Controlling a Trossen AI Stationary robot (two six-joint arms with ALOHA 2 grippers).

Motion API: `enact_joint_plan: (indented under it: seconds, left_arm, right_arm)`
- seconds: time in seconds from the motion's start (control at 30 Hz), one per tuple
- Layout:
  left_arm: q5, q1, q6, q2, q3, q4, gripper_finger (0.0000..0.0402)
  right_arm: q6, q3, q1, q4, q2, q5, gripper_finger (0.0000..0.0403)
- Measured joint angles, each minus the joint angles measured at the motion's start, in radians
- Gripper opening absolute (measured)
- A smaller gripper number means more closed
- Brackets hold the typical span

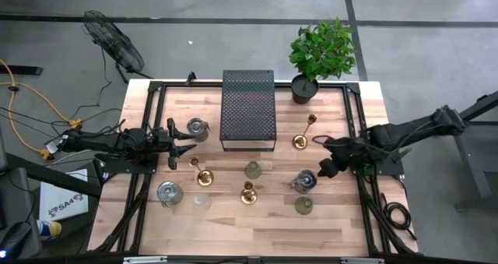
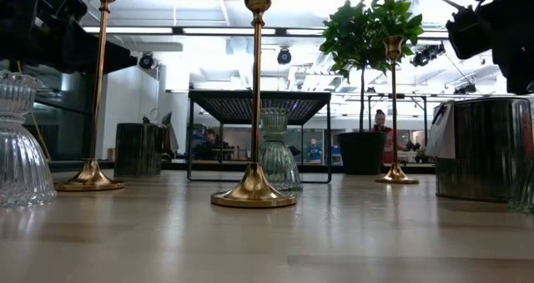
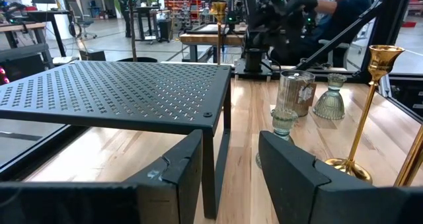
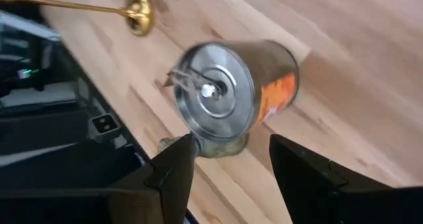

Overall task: Pick & Place candle stick holders
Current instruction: Put the bottom right silver scented candle on the shelf

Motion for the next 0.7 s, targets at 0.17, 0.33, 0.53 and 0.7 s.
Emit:
enact_joint_plan:
  seconds: [0.17,0.33,0.53,0.7]
  left_arm:
    - [0.000,0.000,0.000,0.000,0.000,0.000,0.0145]
    - [0.000,0.000,0.000,0.000,0.000,0.000,0.0145]
    - [0.000,0.000,0.000,0.000,0.000,0.000,0.0145]
    - [0.000,0.000,0.000,0.000,0.000,0.000,0.0145]
  right_arm:
    - [0.054,0.072,0.012,-0.001,0.150,0.002,0.0190]
    - [0.098,0.149,0.012,-0.018,0.264,0.040,0.0190]
    - [0.057,0.198,0.012,0.028,0.317,0.093,0.0190]
    - [0.172,0.200,0.014,0.024,0.328,0.144,0.0190]
